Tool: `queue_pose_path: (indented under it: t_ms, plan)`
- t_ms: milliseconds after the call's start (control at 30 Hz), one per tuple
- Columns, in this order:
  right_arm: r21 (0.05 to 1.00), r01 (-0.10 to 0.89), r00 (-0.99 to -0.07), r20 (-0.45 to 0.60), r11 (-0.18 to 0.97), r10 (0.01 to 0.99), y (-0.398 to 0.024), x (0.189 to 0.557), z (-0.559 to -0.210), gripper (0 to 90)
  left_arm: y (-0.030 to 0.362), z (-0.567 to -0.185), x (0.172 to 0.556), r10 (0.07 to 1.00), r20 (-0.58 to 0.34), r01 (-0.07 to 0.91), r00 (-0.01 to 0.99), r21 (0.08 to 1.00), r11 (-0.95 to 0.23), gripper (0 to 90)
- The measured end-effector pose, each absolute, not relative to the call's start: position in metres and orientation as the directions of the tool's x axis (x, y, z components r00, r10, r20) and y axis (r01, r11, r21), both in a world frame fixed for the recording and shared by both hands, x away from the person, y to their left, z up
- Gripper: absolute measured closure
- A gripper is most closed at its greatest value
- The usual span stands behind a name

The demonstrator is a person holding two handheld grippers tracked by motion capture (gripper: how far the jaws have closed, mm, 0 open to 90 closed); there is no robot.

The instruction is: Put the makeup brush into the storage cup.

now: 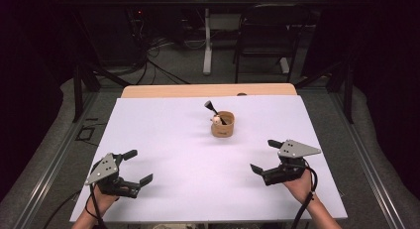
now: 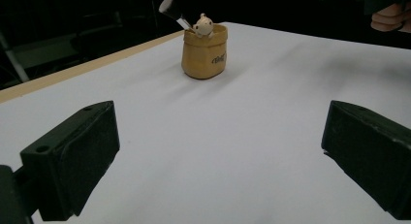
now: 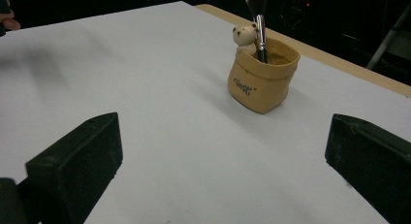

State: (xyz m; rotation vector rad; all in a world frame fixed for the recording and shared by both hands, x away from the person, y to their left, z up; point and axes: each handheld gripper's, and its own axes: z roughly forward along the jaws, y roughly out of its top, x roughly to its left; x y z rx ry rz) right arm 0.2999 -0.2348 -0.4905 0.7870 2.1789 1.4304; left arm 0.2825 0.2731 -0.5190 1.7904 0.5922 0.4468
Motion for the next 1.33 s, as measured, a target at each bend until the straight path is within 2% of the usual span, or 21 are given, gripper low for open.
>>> queue_pose_path:
  t_ms: [433,900,1333]
  plan:
    - [0.92,0.252,-0.738,-0.017,0.299,0.675,-0.257,0.284,-0.509,0.0,0.273,-0.519,0.283,0.599,0.002,0.172,0.8,0.957,-0.232,0.3]
    - [0.933,0.266,-0.701,0.016,0.241,0.713,-0.272,0.285,-0.508,0.0,0.273,-0.519,0.283,0.583,0.005,0.17,0.812,0.955,-0.244,0.2]
    - [0.932,0.266,-0.702,0.013,0.246,0.712,-0.274,0.284,-0.505,0.0,0.27,-0.52,0.284,0.597,0.009,0.172,0.802,0.954,-0.245,0.2]
